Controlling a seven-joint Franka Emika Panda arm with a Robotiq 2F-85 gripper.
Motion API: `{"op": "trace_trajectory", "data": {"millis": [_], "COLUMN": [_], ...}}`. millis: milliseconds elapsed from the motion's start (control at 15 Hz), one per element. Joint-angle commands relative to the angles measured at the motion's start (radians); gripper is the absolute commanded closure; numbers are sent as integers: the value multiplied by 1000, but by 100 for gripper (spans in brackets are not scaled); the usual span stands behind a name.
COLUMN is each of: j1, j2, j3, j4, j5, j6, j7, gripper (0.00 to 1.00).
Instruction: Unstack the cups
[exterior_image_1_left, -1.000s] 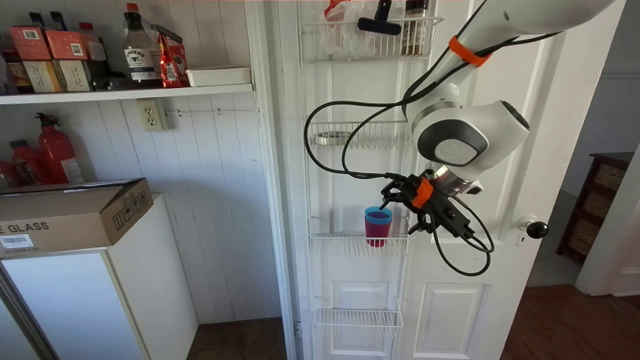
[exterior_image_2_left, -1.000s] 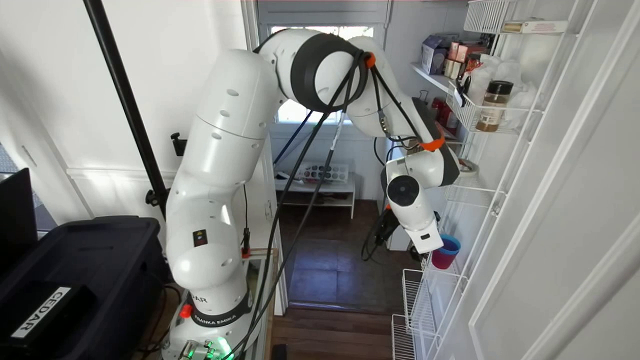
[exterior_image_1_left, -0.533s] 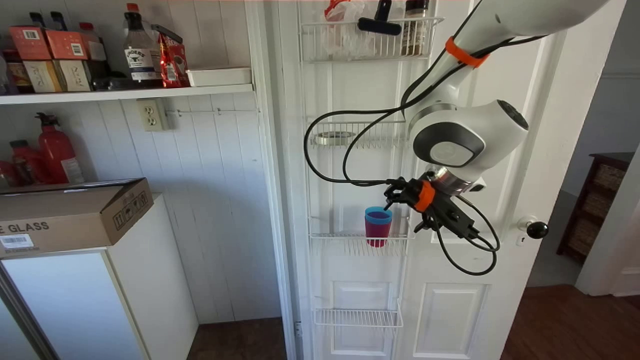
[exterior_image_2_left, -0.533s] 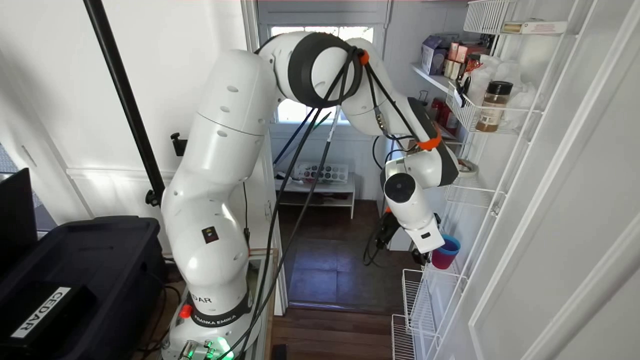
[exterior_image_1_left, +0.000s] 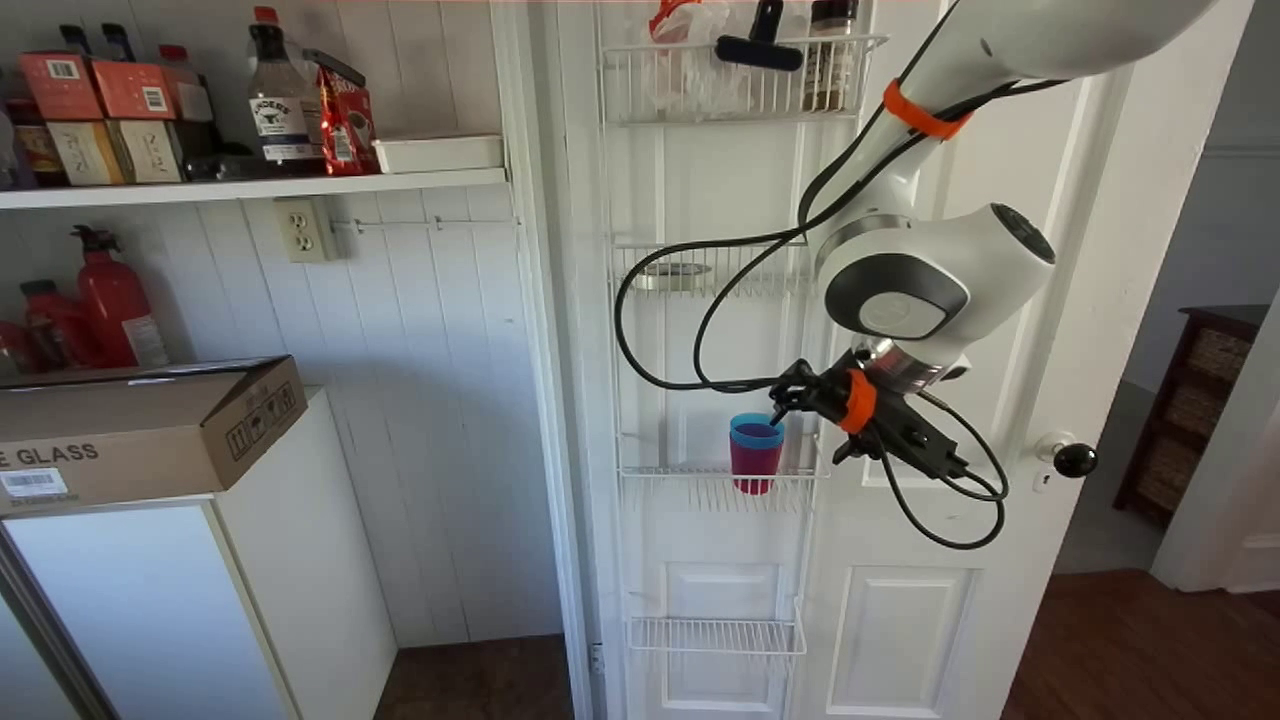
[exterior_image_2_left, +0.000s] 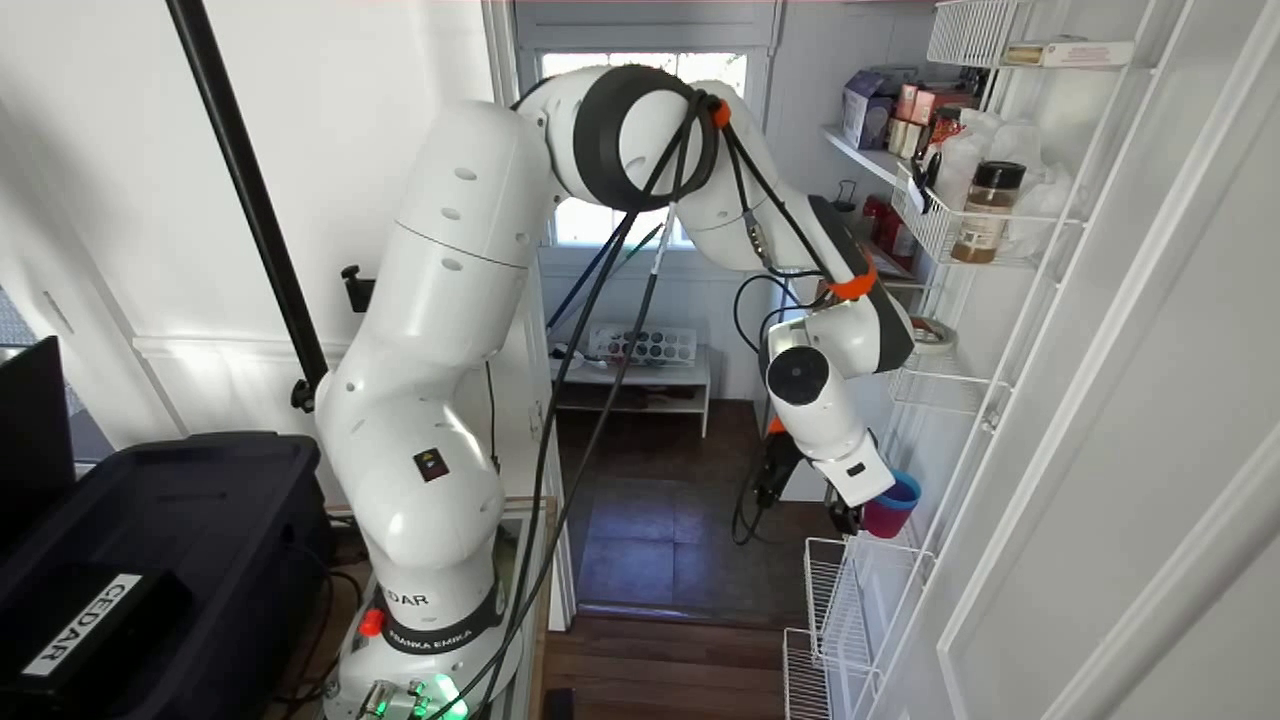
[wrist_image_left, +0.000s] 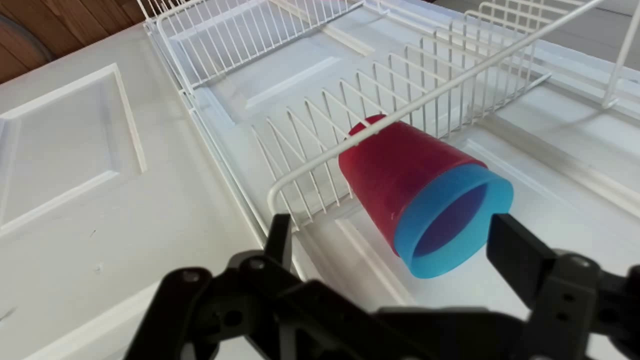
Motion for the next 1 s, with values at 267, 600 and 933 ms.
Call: {"op": "trace_trajectory", "data": {"millis": [267,600,933], "j1": [21,-25,-58], "j2": [93,-12,-65], "j3": [-7,-10,-31], "j4": [35,-74,-159], "j5": [3,21,13], "j6": [15,-72,-167], "j7": [-29,-9,7], "gripper": [0,0,0]}}
